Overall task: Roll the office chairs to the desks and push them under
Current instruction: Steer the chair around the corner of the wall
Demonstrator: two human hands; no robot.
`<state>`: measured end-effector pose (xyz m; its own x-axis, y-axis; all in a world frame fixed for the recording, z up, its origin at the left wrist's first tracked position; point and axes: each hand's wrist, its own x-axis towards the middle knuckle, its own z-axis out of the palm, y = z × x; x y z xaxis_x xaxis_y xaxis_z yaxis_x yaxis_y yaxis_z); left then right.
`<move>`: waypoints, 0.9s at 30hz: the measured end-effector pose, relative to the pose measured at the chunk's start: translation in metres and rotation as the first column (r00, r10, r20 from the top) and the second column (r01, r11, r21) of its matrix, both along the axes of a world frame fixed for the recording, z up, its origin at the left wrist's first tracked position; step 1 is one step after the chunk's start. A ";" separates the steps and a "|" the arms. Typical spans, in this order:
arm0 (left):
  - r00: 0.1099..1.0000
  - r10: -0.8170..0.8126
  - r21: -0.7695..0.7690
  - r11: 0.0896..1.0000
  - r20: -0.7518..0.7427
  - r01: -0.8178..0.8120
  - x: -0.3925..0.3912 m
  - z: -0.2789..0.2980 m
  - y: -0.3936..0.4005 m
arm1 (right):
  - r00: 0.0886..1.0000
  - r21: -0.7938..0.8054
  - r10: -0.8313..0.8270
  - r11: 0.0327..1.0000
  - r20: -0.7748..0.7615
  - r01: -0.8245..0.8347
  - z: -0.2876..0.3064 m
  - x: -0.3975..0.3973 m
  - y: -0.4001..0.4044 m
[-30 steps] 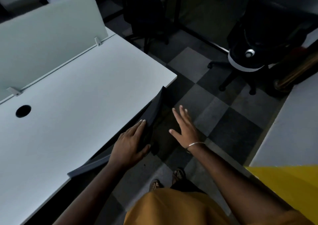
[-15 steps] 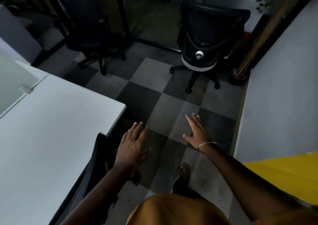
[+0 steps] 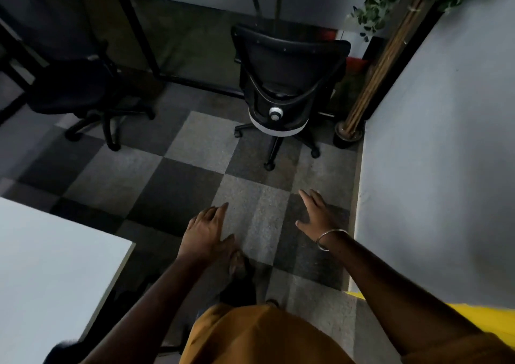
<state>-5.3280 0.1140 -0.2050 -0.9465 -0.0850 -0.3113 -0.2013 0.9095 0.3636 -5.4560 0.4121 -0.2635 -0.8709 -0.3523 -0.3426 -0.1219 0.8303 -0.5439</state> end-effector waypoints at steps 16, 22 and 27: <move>0.999 -0.041 0.054 0.998 0.029 0.040 -0.261 -0.019 -0.085 | 0.975 0.183 0.099 0.981 -0.201 -0.062 0.035 -0.296 -0.107; 0.999 -0.041 0.126 0.991 0.019 0.039 -0.304 -0.009 -0.093 | 0.902 0.222 0.086 0.975 -0.423 0.012 0.087 -0.405 -0.134; 1.000 0.013 0.150 0.988 0.027 -0.017 -0.331 -0.002 -0.076 | 0.826 0.248 0.097 0.967 -0.556 0.053 0.115 -0.495 -0.140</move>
